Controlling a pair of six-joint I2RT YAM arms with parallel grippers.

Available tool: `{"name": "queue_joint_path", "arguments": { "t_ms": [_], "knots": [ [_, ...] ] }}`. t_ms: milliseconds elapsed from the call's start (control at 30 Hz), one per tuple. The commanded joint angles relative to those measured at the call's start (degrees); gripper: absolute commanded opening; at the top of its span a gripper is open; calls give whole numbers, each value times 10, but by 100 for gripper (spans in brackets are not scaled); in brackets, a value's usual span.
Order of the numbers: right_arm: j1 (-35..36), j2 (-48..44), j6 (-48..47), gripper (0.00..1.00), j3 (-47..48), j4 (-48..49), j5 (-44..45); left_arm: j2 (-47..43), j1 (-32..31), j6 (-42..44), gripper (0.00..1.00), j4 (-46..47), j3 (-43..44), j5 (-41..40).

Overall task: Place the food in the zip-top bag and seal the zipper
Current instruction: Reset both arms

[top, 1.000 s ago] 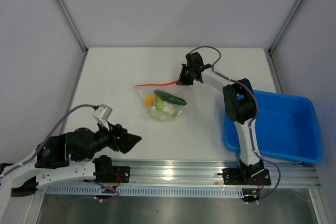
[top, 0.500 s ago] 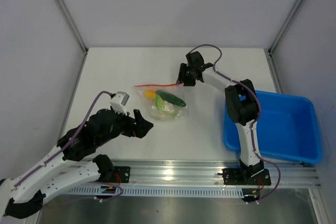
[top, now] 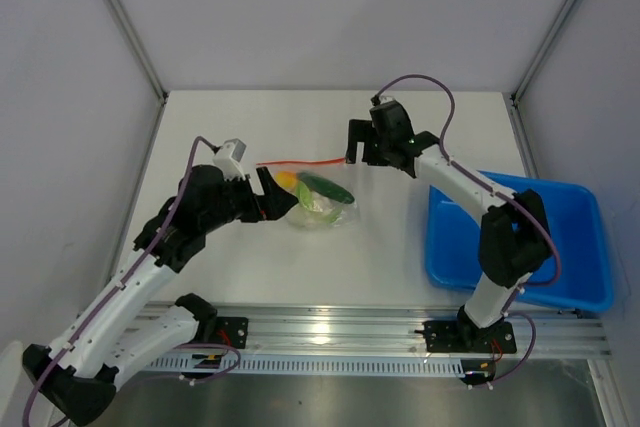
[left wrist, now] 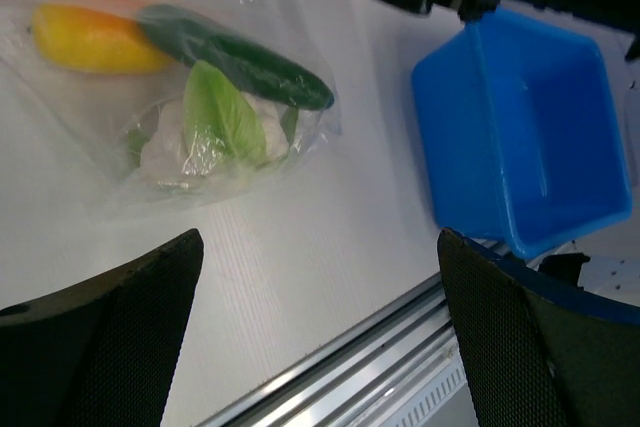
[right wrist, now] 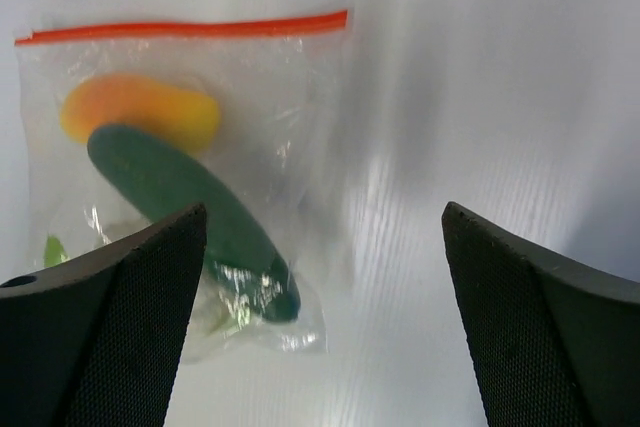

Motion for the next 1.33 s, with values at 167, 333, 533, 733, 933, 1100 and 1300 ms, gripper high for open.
{"name": "queue_joint_path", "arguments": {
  "t_ms": [167,333,533,733,933,1100,1300],
  "knots": [
    [51,-210,-10,99,-165,3,108,-46,59,4,99,87,-27,19],
    [102,-353,9,99,-274,13,151,-74,78,-21,100,150,-97,24],
    [178,-500,39,99,-399,48,202,-163,81,-71,100,289,-228,6],
    [231,-590,85,99,-493,54,274,-242,81,-108,99,338,-314,-1],
    [278,-725,100,99,-586,75,288,-288,82,-104,99,339,-365,21],
    [279,-840,108,100,-633,73,266,-339,81,-97,99,336,-400,36],
    [280,-940,98,99,-672,79,204,-367,81,-132,99,393,-439,90]
  ]
}}
